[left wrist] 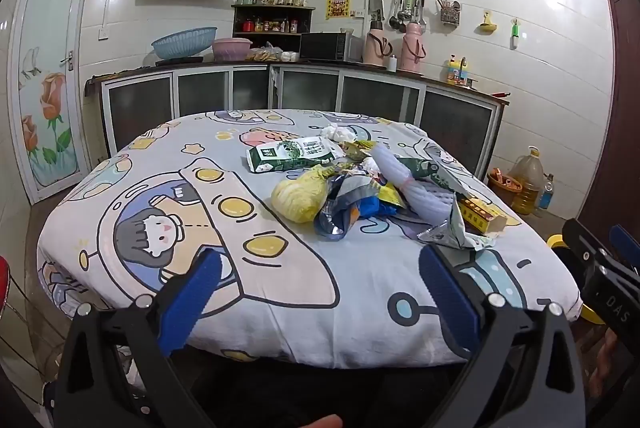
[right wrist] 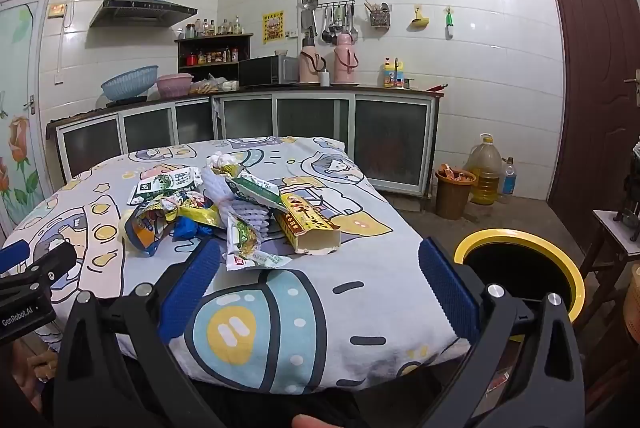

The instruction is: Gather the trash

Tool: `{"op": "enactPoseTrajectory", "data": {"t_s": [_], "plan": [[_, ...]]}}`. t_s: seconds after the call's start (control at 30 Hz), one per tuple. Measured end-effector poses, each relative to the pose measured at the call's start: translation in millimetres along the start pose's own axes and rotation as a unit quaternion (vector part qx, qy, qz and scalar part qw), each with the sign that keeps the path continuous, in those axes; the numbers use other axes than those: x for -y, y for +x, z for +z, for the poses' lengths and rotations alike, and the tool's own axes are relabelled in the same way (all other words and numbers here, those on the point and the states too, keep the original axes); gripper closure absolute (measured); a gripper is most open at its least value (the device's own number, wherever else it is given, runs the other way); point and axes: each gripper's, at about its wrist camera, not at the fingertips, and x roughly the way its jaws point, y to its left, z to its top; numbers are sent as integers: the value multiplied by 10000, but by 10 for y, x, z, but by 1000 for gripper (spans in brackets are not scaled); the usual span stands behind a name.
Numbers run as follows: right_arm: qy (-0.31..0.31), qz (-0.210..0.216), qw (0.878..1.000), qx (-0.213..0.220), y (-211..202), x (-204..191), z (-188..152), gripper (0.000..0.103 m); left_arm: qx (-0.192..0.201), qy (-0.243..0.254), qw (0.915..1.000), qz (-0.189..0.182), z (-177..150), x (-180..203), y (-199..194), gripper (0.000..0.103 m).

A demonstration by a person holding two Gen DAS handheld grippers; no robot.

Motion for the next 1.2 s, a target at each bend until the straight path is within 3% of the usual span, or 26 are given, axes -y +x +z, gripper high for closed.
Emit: {"op": "enactPoseTrajectory", "data": {"t_s": [1.2], "plan": [[-3, 5, 10000, -66, 29, -21, -27, 7, -61, -53, 10000, -43, -75, -2, 85, 8]]}}
